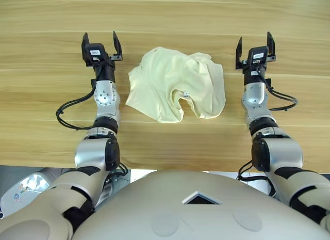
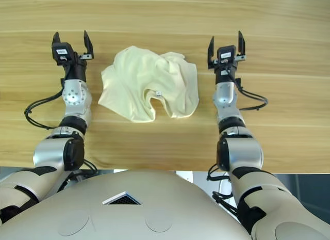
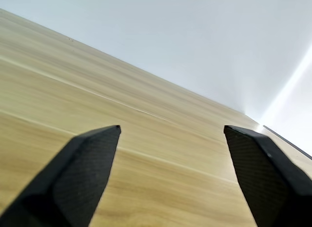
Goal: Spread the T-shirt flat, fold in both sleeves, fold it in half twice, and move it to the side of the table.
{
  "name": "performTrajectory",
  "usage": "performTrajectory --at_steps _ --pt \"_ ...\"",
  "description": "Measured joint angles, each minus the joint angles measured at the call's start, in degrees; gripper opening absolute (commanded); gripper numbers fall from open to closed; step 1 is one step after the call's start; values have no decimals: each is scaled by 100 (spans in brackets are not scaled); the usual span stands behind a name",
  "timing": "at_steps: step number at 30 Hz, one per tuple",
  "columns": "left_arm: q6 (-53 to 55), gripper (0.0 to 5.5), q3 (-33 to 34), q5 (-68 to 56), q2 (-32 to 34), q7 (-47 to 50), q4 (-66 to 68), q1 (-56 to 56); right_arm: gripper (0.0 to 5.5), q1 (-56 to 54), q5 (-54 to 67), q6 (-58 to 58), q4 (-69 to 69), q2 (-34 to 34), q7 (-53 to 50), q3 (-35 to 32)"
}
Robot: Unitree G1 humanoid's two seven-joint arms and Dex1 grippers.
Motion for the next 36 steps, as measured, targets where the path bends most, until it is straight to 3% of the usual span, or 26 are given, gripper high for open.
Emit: performTrajectory --at_steps 10,24,32,36 --pt "24 447 -113 -16 -9 -256 14 1 391 -11 -9 3 -2 3 -1 12" --pt "-81 447 -369 458 85 350 141 1 391 1 -36 -8 -12 -94 -114 57" --pt "-47 447 -341 283 54 79 140 1 391 10 -34 -17 -19 -94 -105 59" --pt "-49 447 -293 112 -9 -157 140 0 391 11 334 -24 -19 -22 409 -49"
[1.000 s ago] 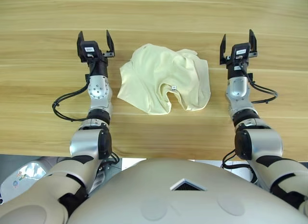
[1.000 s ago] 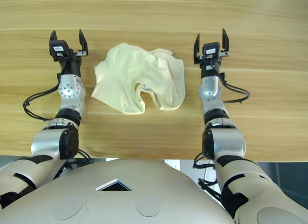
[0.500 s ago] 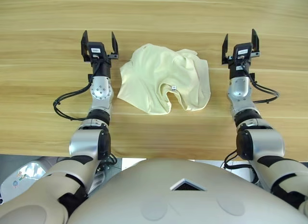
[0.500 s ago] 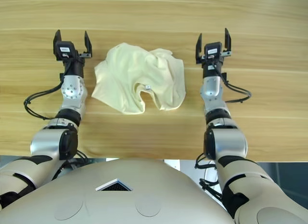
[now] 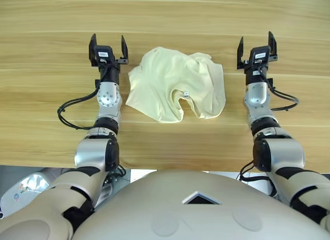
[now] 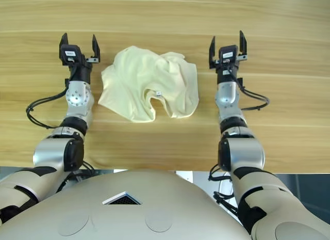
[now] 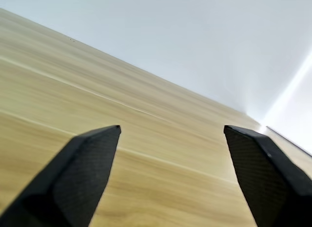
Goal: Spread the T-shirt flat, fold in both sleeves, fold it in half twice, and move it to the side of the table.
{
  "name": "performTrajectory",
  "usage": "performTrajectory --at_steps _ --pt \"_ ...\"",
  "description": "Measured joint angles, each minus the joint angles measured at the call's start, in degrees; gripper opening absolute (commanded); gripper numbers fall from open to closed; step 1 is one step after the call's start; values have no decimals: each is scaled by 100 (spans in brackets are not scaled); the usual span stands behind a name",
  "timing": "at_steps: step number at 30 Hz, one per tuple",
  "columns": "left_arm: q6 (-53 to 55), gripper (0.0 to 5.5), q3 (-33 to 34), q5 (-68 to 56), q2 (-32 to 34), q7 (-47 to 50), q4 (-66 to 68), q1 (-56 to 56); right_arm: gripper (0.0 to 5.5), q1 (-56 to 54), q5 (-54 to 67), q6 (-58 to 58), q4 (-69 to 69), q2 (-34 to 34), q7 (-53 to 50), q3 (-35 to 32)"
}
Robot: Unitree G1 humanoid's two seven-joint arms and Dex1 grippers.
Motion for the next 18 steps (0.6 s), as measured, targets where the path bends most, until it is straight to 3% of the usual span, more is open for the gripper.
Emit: performTrajectory --at_steps 13,18 --pt "-85 447 -23 -111 -11 -319 -90 -60 391 53 -413 -149 -105 7 -377 190" --pt "-3 447 -480 -1590 499 -2337 -3321 1429 391 1328 -1044 -521 -2080 -833 -598 263"
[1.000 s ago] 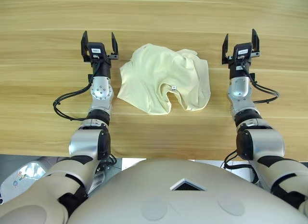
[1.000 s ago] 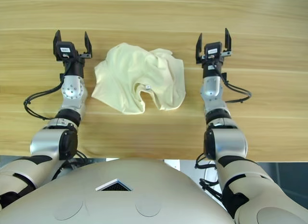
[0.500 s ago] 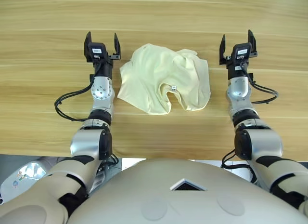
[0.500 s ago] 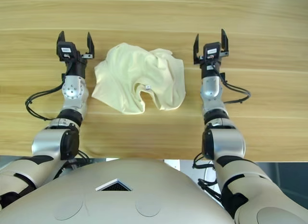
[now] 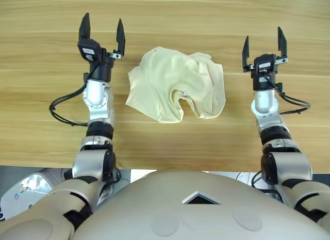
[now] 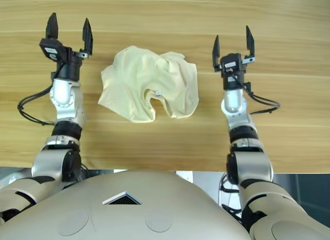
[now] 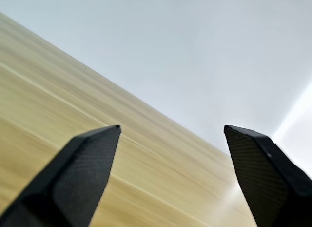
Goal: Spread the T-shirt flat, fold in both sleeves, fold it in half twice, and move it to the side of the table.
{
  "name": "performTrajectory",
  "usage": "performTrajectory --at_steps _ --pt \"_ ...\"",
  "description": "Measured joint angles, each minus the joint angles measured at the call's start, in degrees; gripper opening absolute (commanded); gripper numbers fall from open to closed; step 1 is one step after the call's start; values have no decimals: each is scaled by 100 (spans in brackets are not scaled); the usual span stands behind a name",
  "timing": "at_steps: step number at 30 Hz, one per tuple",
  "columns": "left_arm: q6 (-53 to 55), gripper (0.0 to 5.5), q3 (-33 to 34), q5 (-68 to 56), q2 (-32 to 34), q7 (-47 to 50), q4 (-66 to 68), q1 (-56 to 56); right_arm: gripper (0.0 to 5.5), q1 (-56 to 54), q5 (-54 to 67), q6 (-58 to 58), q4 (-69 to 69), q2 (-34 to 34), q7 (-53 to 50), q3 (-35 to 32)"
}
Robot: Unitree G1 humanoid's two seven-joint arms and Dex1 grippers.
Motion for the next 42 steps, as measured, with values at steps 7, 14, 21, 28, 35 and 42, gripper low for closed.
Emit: performTrajectory --at_steps 7,14,21,28,35,42 --pt "1715 447 -1478 -260 1561 -1305 -4672 3197 391 2960 -22 407 -3590 -1996 2208 12" --pt "2295 447 -1738 -360 2845 -2115 -6483 4825 391 5196 357 1499 -6423 -2864 3858 -630" --pt "2599 447 -1720 3298 2701 -1229 -5408 3878 391 5060 204 1899 -6665 -2652 4188 -376" --pt "2082 447 -2338 4808 2552 -738 -4931 3208 391 4655 -123 2019 -6382 -2603 4223 -232" --pt "1969 447 -2222 5360 2636 -274 -4650 2825 391 4657 -243 2055 -6320 -2529 4150 -478" --pt "2026 447 -1957 5942 3093 -143 -4380 2230 391 4640 -275 2038 -6275 -2434 4119 -481"
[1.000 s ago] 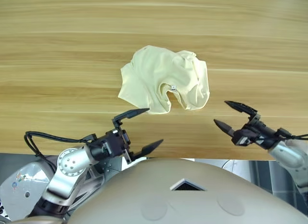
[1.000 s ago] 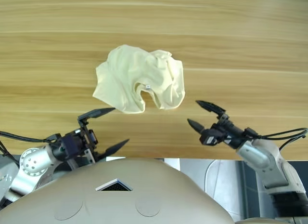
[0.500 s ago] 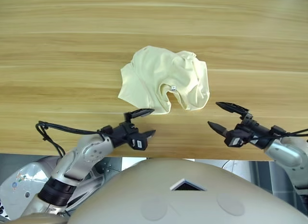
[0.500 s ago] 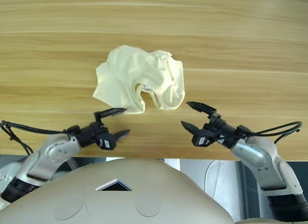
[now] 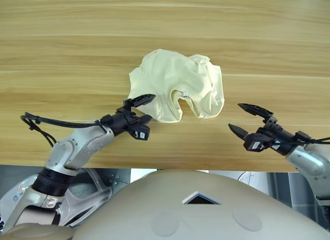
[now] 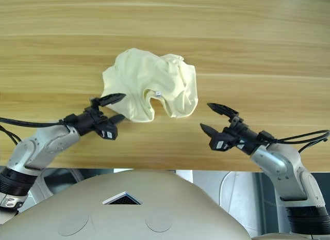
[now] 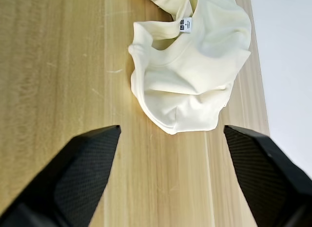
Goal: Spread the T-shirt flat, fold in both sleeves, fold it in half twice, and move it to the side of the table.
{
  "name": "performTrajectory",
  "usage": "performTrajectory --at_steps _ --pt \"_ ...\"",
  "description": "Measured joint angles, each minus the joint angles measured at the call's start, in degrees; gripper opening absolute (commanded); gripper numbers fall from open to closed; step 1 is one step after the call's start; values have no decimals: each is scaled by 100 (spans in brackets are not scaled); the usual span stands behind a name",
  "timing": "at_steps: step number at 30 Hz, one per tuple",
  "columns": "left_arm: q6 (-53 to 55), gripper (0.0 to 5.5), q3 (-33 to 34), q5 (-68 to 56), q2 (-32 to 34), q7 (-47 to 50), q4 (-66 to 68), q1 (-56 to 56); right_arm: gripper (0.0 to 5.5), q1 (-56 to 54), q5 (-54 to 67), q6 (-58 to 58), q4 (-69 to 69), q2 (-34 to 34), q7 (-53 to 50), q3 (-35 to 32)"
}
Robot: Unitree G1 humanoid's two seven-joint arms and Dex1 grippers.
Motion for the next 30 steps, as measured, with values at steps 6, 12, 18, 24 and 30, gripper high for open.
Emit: performTrajectory --at_steps 6,12,18,24,30 --pt "-74 447 -138 65 35 -3 111 -195 391 -63 -40 -19 2 45 -11 53" --pt "-56 447 -222 -118 -114 22 180 -188 391 -59 -65 -57 78 52 -50 65" --pt "-60 447 -407 -133 -385 101 234 -191 391 -52 -66 -123 135 51 -61 69" --pt "-77 412 -474 -137 -459 226 381 -279 391 -62 -64 -140 202 49 -59 65" --pt "55 282 -524 -112 -520 283 507 -229 391 -125 -114 -213 413 27 -70 -64"
